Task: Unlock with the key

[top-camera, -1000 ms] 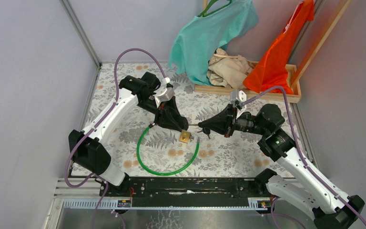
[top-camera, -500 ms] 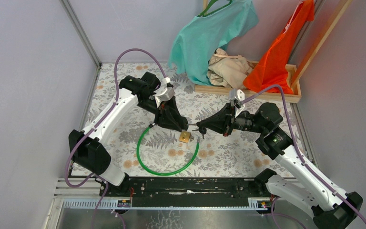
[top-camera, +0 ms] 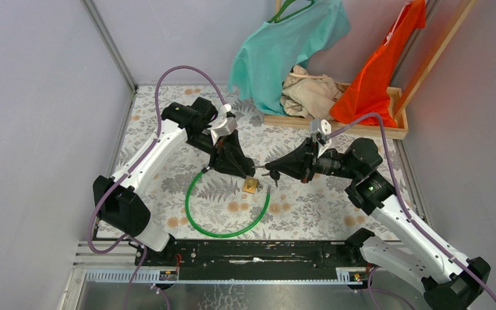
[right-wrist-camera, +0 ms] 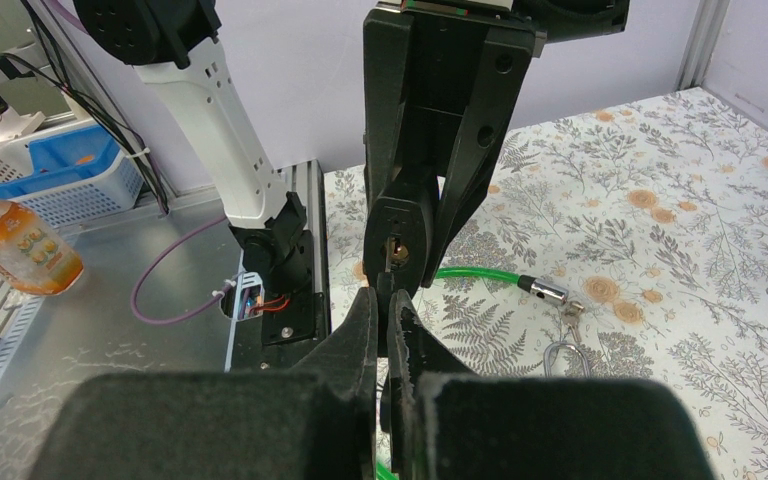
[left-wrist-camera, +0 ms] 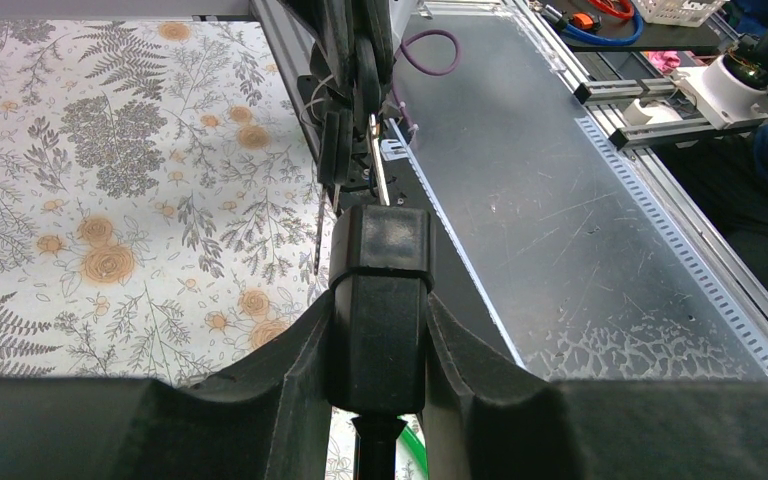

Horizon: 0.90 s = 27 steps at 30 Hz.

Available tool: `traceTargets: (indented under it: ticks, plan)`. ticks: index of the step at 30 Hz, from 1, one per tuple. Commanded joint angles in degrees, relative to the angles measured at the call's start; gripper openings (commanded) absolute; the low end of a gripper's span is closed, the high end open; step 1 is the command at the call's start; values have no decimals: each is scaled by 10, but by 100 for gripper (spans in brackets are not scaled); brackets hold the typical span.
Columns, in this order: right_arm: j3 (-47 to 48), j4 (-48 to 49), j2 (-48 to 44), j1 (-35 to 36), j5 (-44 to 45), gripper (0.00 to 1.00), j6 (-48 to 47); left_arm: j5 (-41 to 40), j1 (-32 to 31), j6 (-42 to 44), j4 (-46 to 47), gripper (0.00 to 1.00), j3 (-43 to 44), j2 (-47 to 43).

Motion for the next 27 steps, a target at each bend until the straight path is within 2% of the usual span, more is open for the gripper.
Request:
traceTargets:
  ticks: [1,11,27]
  plan:
    - [15,38,4,0,-1,0,1,95,1,-35,48,0,-5,-24]
    - [30,11,26,27,26,0,-41,104,1,-105,89,0,-8,-31]
    - [21,-6,31,58,52,0,-73,105,5,-132,106,0,-9,-34]
